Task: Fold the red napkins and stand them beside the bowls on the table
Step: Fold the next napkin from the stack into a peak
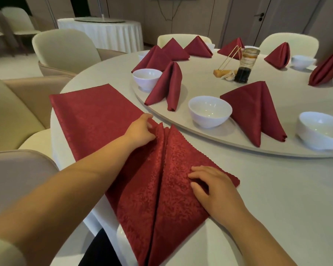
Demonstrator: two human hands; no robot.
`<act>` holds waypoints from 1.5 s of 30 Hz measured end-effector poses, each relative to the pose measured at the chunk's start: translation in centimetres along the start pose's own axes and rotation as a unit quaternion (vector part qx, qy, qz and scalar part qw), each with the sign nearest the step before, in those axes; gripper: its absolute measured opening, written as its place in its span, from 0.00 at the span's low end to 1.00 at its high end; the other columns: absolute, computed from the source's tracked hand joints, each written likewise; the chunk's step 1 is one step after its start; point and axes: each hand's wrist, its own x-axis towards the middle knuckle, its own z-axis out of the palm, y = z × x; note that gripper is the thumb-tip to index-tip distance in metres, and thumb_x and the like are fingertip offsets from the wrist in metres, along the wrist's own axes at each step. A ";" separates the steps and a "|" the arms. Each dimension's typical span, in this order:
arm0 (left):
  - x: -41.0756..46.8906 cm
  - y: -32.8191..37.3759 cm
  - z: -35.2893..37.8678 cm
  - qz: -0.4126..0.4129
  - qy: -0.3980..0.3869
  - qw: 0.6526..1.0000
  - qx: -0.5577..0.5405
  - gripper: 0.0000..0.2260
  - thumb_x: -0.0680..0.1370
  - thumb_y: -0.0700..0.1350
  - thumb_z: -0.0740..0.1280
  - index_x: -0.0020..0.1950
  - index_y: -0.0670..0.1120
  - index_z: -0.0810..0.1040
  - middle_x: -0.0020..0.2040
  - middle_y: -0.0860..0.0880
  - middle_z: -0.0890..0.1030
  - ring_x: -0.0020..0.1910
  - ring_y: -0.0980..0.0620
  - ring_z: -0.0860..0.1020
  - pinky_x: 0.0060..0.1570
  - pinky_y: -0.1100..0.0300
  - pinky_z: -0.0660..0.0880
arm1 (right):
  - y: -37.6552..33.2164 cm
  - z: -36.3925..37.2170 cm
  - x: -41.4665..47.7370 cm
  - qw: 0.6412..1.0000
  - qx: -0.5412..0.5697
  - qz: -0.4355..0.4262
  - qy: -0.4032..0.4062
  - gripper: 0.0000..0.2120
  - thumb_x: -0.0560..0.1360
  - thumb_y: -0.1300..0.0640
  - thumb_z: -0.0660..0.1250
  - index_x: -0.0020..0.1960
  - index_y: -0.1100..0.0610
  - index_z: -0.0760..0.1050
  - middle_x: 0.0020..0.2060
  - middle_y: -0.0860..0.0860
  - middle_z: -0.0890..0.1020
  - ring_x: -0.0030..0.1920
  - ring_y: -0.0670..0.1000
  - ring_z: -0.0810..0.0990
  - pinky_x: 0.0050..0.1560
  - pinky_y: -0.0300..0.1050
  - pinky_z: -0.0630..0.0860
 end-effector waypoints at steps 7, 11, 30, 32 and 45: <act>-6.6 0.6 -2.8 0.111 0.014 0.986 0.126 0.16 0.78 0.41 0.61 0.66 0.47 0.73 0.68 0.50 0.70 0.69 0.52 0.65 0.70 0.55 0.53 | -0.1 -0.3 -0.3 0.999 0.011 0.024 -0.032 0.17 0.69 0.51 0.59 0.51 0.54 0.81 0.56 0.46 0.79 0.60 0.48 0.74 0.65 0.44 0.64; -14.0 -1.6 -2.5 0.159 0.014 0.982 0.105 0.26 0.75 0.62 0.51 0.66 0.50 0.72 0.65 0.57 0.70 0.68 0.62 0.59 0.67 0.62 0.47 | -0.4 -0.1 -0.4 0.999 0.009 0.029 -0.021 0.16 0.69 0.51 0.60 0.50 0.55 0.82 0.55 0.46 0.80 0.59 0.49 0.75 0.65 0.46 0.66; -17.7 -4.4 1.6 0.199 0.063 0.943 0.260 0.29 0.68 0.65 0.52 0.53 0.50 0.82 0.52 0.50 0.82 0.53 0.50 0.81 0.47 0.46 0.77 | -7.3 1.8 4.1 0.945 -0.283 0.079 -0.142 0.14 0.76 0.44 0.55 0.41 0.54 0.67 0.50 0.53 0.79 0.55 0.55 0.71 0.55 0.48 0.62; -17.7 -4.4 1.7 0.205 0.069 0.941 0.259 0.29 0.68 0.65 0.53 0.53 0.49 0.82 0.52 0.49 0.82 0.53 0.49 0.81 0.47 0.44 0.76 | -7.6 1.7 4.2 0.942 -0.292 0.078 -0.148 0.15 0.76 0.43 0.55 0.42 0.54 0.68 0.49 0.52 0.79 0.54 0.55 0.71 0.55 0.49 0.62; -17.5 -5.0 2.1 0.225 0.088 0.944 0.223 0.28 0.68 0.64 0.53 0.52 0.49 0.82 0.52 0.50 0.82 0.52 0.51 0.81 0.50 0.52 0.76 | -7.2 2.1 4.3 0.977 -0.197 0.037 -0.072 0.10 0.75 0.53 0.58 0.36 0.52 0.65 0.40 0.46 0.72 0.46 0.50 0.68 0.50 0.44 0.57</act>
